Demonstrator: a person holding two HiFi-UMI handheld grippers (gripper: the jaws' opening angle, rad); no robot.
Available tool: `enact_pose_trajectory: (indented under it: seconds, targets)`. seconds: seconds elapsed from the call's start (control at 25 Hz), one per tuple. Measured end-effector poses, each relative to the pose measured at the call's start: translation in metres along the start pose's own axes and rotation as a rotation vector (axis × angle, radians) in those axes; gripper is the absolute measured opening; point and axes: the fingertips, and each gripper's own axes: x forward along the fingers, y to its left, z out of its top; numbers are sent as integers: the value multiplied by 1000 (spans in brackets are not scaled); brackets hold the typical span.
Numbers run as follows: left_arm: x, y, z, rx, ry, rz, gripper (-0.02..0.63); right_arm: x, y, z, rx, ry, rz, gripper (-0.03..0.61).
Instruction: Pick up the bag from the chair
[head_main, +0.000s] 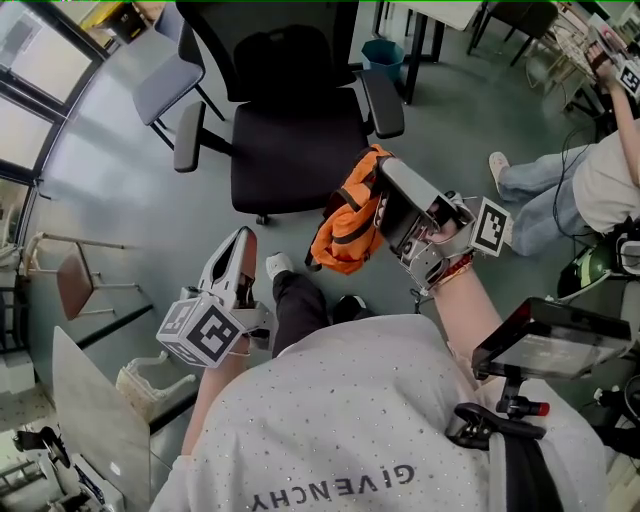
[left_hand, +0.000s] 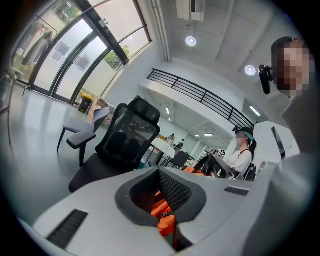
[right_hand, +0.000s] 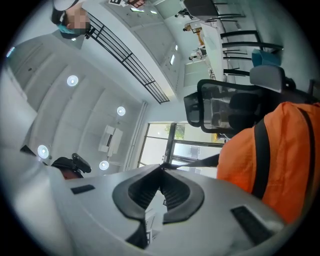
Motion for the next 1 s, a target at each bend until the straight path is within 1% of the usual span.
enact_pose_trajectory:
  seconds: [0.24,0.4,0.68,1.0]
  targets:
    - [-7,12,2,9,-12,20,2,2,-6,-4,-22,-4,-9,8]
    - [-15,17,15,12,-31,35,2,8,-1,-7,-39,-10,-18,8]
    - [-10,24,23,7,-55,44,2,13,-3,-9,-53,4,-23,8]
    - [-13,33,19,0,-71,67,2,12,-11,-13,-49,12,-19,8]
